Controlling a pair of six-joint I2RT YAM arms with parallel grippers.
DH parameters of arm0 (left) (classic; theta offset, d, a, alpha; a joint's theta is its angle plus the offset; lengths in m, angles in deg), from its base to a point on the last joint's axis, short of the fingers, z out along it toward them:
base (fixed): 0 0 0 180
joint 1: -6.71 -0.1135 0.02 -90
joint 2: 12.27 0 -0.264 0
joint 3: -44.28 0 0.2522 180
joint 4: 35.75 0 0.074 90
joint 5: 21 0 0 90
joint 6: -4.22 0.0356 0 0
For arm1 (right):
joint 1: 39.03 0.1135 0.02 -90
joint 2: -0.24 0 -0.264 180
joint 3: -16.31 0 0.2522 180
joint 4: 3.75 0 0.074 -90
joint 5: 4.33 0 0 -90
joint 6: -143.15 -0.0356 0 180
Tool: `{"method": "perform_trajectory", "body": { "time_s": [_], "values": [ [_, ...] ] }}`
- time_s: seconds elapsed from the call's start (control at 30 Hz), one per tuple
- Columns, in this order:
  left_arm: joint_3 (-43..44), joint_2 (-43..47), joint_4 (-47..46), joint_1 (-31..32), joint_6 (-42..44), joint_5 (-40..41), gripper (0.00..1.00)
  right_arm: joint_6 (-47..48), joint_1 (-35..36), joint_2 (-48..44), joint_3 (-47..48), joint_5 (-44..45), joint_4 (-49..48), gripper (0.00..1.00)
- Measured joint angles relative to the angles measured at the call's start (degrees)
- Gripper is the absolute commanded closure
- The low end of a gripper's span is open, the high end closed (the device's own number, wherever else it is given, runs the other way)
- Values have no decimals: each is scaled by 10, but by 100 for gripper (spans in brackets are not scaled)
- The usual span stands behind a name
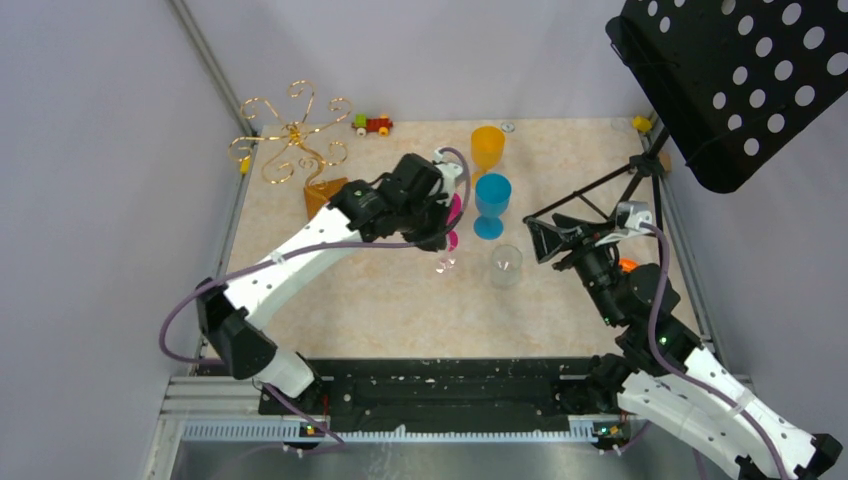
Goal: Take the wine glass off the wine glass rack
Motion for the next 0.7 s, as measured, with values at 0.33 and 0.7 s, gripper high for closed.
{"method": "perform_trajectory", "body": {
  "time_s": [0.33,0.7],
  "values": [
    [108,-166,59,84,-2,107,100,1,0,-28,0,19,8,39],
    [117,-179,88,92,-3,119,100,-3,0,-46,-4,24,19,39]
  ]
}}
